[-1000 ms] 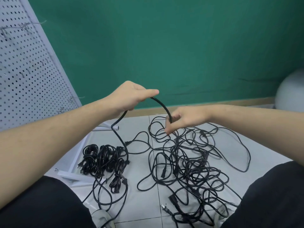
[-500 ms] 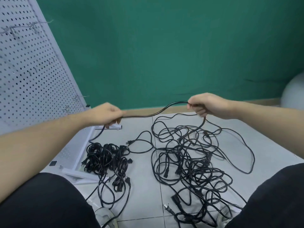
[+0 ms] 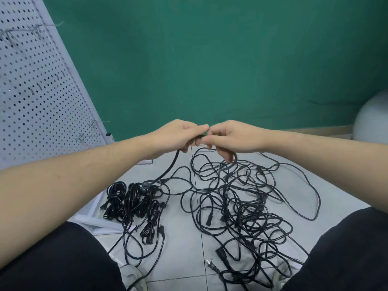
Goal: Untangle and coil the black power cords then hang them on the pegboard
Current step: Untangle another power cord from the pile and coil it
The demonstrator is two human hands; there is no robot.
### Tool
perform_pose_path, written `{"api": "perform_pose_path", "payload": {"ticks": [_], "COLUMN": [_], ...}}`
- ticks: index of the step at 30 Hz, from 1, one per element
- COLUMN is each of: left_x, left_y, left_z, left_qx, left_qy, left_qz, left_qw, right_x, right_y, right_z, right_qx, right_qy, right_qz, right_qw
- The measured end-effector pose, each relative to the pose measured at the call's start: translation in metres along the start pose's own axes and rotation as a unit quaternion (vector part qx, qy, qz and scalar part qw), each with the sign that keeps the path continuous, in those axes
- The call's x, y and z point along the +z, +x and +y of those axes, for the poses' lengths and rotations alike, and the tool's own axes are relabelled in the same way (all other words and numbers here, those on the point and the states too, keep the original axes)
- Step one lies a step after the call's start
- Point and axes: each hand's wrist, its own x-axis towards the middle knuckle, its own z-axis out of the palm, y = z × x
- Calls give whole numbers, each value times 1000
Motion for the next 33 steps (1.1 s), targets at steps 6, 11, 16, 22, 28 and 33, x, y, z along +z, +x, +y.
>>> {"api": "perform_pose_path", "payload": {"ticks": [6,11,16,22,28,33], "left_x": [-15,-34,-47,-70,-44,-1], "left_y": [-8,-9,-11,-22,-18,-3], "left_z": [12,13,-22,-68,-60,-1], "left_qx": [66,91,48,-47,-51,-47], "left_qy": [-81,-218,-93,166,112,-70], "left_qz": [87,123,151,113,24,10], "left_qw": [991,964,983,978,992,996], "right_x": [-1,-11,-27,-40,-24,-2], "right_y": [-2,-7,-24,-23,-8,0], "right_z": [30,73,96,85,33,1], "right_qx": [27,93,144,102,50,13], "right_qy": [-64,-148,-36,181,125,55], "right_qz": [-69,-99,-58,42,70,23], "right_qw": [995,980,987,977,988,998]}}
